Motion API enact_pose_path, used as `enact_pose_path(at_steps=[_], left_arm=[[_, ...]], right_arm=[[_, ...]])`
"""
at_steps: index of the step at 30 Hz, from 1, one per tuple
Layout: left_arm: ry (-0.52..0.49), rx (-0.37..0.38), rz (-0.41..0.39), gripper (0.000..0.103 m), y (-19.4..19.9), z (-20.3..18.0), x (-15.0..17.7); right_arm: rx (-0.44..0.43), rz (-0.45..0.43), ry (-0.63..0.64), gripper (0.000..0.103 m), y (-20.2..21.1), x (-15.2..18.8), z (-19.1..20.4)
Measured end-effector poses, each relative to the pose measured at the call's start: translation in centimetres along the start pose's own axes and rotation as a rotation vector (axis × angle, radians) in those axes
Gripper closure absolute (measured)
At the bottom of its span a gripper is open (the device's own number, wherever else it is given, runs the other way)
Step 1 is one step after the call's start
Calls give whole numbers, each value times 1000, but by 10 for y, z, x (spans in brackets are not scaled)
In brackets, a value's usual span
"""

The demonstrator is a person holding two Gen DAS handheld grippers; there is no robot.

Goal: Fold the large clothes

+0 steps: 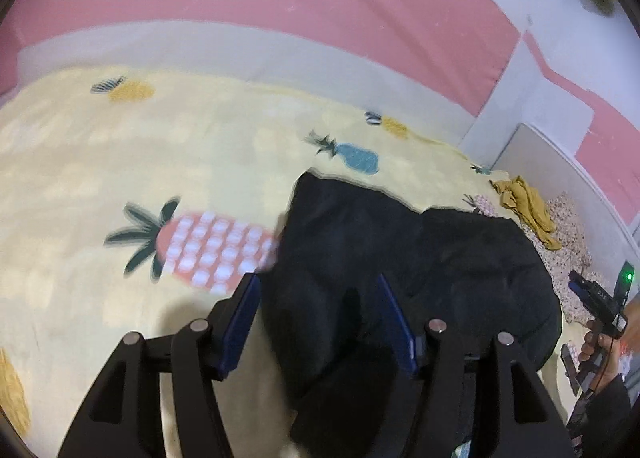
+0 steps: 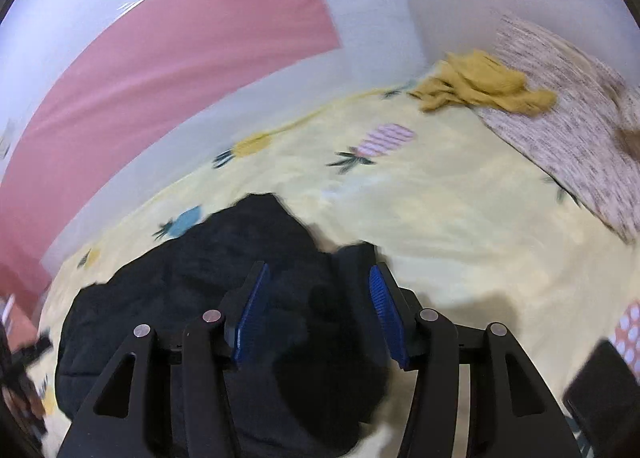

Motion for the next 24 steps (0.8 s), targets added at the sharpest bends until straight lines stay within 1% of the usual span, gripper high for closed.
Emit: enact_pose_path(at_steps=[2,4,5,6,7,9,11,14,16,19,21,24], left_arm=[[-51,-6,19,41,-19,-12,-12],[-74,-11,78,41,-44,-22,-14],[-79,-31,112,41,-59,-23,-12],[-87,-47,127,40,-69,-23,-8],[-98,-60,136,38,-76,-23,-6],[-102,-62,136,36,-80,-20,-5],[-94,-51,132,36,-71,-19,-6],[-96,-61,119,36,-54,-19,-4],[-86,-48,114,36,-40,-21,0],[-69,-32,97,36,-13,-20,9],[-64,-17,81,36,9,-23,16],[-95,-5,50,36,45,-31,30]], right_arm=[[6,41,66,50,-15,-1,25],[6,94,98,51,-29,6,37],[20,140,106,51,-42,10,42],[42,185,121,50,-56,17,44],[60,205,139,50,-64,21,46],[75,198,142,50,-65,25,45],[87,178,126,51,-54,24,48],[101,136,141,51,-29,25,55],[82,107,133,51,-10,29,63],[39,70,134,50,24,39,86],[38,59,155,50,41,46,100],[23,41,179,50,69,59,120]])
Point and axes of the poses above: each gripper's, at about its wrist camera, not at the fingertips, and y roughly against the way its jaws point, z to its left, x to its underside, the point moved 4 cm from there along -y, roughly the way its jaws point, and after that the axes turned 2 degrees about x, right-handed, at the moved point
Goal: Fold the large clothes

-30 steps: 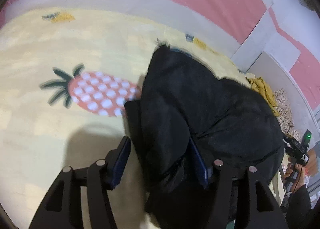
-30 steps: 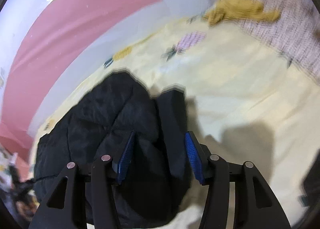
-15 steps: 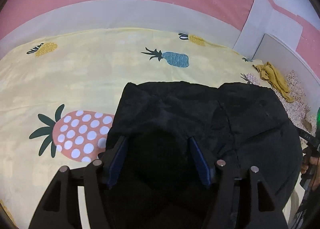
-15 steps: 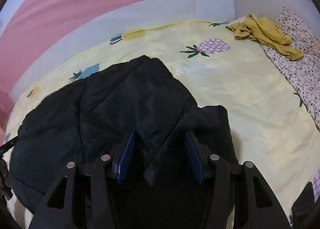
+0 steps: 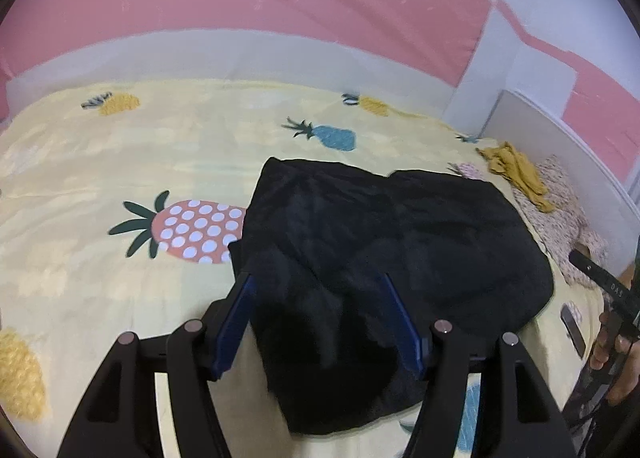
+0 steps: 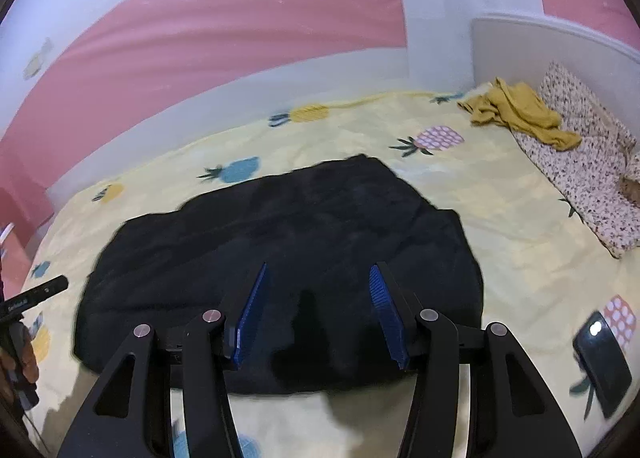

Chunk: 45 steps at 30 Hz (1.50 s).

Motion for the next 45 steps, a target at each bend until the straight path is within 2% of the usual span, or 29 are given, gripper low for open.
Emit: enact_pose_path(at_steps=[4,11,20,28,31,34,45], left_arm=[[-36,10,-2,36,34,-15,28],[-95,18,-2,36,81,-43,74],[-181,-2,-7,36,113,-80,125],[-182,29,37,36,118,-103,157],[-167,38,59,36,113,-108,165],[-167,15,74,36,106,-111,169],[-157,1,75,36,104,-109,173]], right_arm=[[5,-14,46,50,40,22,30],[51,-17,93,50,86,59,57],[79,16,119,50,128,116,72],[100,49,108,50,148,151,69],[113,45,143,51,148,155,71],[118,48,155,50,144,158,72],[110,66,150,51,138,160,71]])
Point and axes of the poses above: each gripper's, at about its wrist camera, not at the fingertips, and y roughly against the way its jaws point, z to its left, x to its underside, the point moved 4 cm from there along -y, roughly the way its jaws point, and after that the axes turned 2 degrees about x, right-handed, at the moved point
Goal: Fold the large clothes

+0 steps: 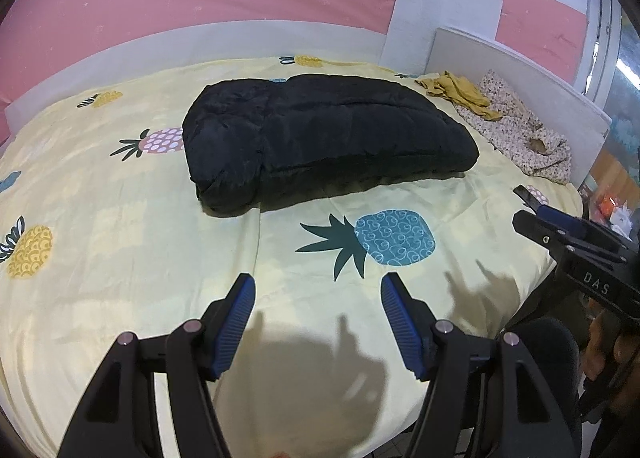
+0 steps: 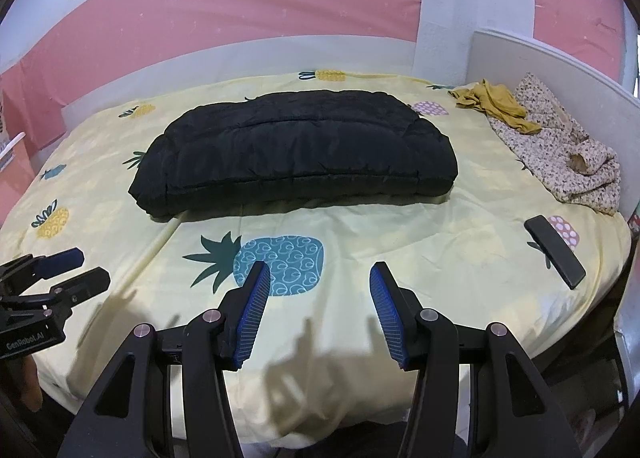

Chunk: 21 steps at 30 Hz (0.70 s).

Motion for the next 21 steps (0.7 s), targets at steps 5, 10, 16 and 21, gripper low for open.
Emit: enact_pose_path(at_steps=[5,10,16,21], left_arm=[[11,7,3,36,1,3,1],[10,-4,1,36,1,4,2],[7,-9,-1,36,2,4,2],[8,-10,-3,36,2,4,2]], right_arm=[[-3,10,8,50,-2,1,3],[-3,18,11,51,-4,2,4],[-1,19,12,51,-5,3,5],[-1,20,11,51,-5,4,6]])
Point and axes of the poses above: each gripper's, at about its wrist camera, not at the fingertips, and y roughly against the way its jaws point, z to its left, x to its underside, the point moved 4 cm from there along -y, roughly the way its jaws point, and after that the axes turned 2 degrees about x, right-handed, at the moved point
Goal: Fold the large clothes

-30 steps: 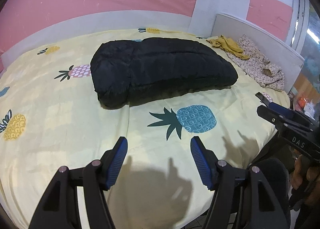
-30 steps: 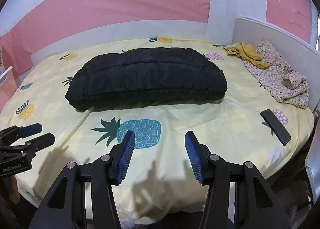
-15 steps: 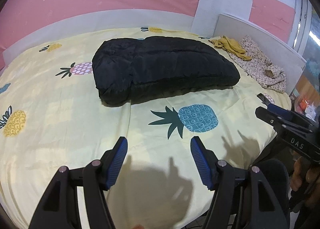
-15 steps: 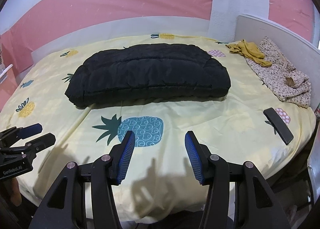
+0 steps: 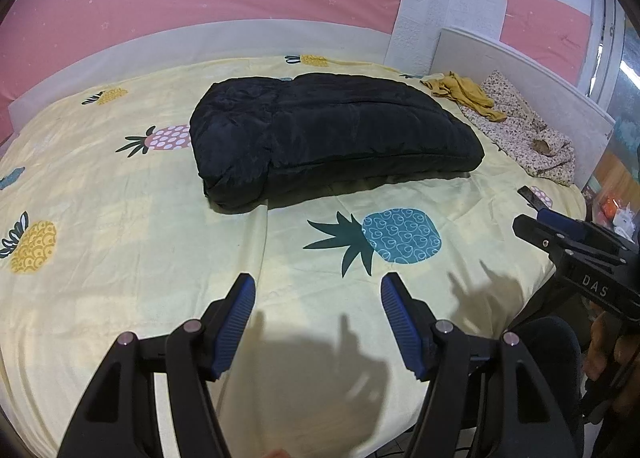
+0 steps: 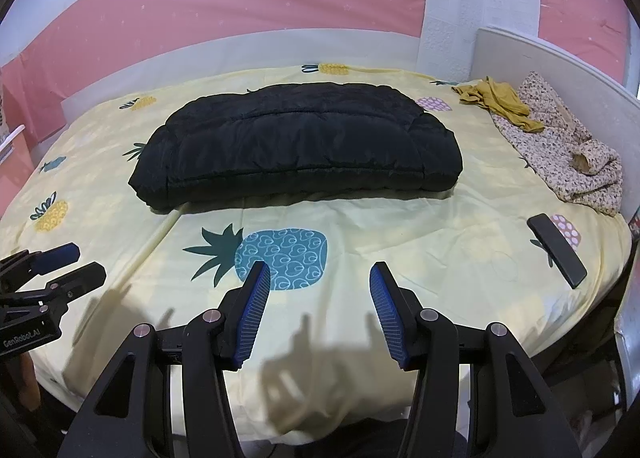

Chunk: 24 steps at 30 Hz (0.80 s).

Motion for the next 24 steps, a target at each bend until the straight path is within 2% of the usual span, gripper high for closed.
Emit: enact_pose_path(at_steps=[24], left_arm=[[7,4,-6,36,1,-1,-4]], right_arm=[[-2,3,7,50,-3,0,-3]])
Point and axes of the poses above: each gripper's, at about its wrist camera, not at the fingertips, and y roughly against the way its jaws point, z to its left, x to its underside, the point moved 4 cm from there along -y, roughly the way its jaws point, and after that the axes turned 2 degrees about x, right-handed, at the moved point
